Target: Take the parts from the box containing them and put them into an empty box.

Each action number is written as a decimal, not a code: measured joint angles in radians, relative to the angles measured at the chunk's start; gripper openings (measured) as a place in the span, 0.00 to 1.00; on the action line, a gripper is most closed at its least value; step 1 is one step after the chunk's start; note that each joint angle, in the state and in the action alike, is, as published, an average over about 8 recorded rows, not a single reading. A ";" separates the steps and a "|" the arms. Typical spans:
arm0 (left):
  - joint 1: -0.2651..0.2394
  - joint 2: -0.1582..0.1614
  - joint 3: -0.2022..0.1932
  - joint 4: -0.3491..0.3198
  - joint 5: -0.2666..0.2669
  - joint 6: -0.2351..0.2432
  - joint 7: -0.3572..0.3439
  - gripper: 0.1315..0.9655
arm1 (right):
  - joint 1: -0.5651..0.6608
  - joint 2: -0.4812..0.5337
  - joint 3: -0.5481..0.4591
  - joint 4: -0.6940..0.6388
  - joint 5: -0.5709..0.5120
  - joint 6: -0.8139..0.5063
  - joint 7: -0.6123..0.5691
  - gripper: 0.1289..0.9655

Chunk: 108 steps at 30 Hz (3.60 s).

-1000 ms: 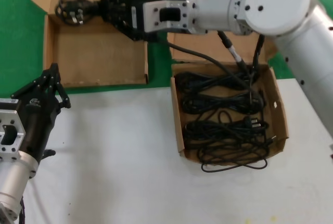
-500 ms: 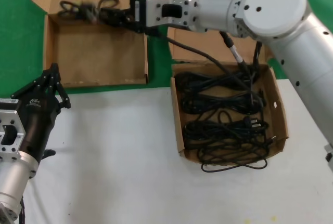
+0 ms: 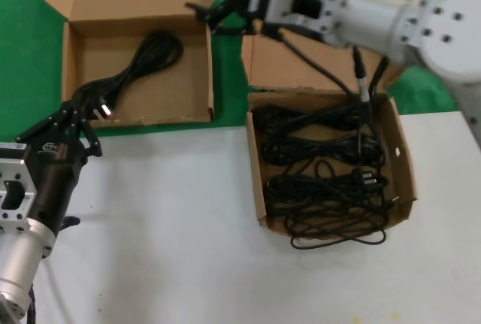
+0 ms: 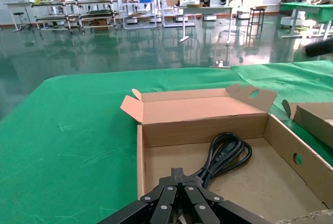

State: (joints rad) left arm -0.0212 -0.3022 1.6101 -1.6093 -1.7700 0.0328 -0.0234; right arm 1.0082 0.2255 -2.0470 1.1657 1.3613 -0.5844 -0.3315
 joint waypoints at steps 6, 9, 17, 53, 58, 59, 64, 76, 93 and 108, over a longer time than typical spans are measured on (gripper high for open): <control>0.000 0.000 0.000 0.000 0.000 0.000 0.000 0.02 | -0.117 0.078 0.068 0.166 0.017 0.049 0.089 0.67; 0.000 0.000 0.000 0.000 0.000 0.000 0.000 0.02 | -0.188 0.114 0.104 0.242 0.040 0.074 0.122 0.74; 0.000 0.000 0.000 0.000 0.000 0.000 0.000 0.02 | -0.344 0.150 0.180 0.332 0.147 0.125 0.101 0.88; 0.007 0.001 -0.003 0.003 -0.009 -0.010 0.007 0.33 | -0.613 0.116 0.301 0.374 0.321 0.284 0.114 1.00; 0.008 0.001 -0.004 0.004 -0.011 -0.012 0.009 0.44 | -0.651 0.112 0.315 0.380 0.333 0.313 0.135 1.00; 0.008 0.001 -0.004 0.004 -0.012 -0.013 0.009 0.47 | -0.659 0.112 0.318 0.381 0.335 0.319 0.139 1.00; 0.010 0.001 -0.005 0.004 -0.014 -0.015 0.011 0.64 | -0.697 0.107 0.332 0.387 0.346 0.348 0.160 1.00; 0.013 0.001 -0.006 0.006 -0.018 -0.020 0.014 0.84 | -0.789 0.098 0.366 0.401 0.373 0.418 0.211 1.00; 0.018 0.002 -0.008 0.008 -0.025 -0.028 0.020 0.99 | -0.919 0.084 0.414 0.421 0.412 0.516 0.282 1.00; 0.020 0.002 -0.010 0.009 -0.029 -0.032 0.023 1.00 | -0.989 0.077 0.440 0.431 0.433 0.570 0.321 1.00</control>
State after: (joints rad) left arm -0.0007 -0.3001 1.6003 -1.6003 -1.7990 0.0011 -0.0008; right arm 0.0195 0.3021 -1.6072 1.5971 1.7942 -0.0148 -0.0107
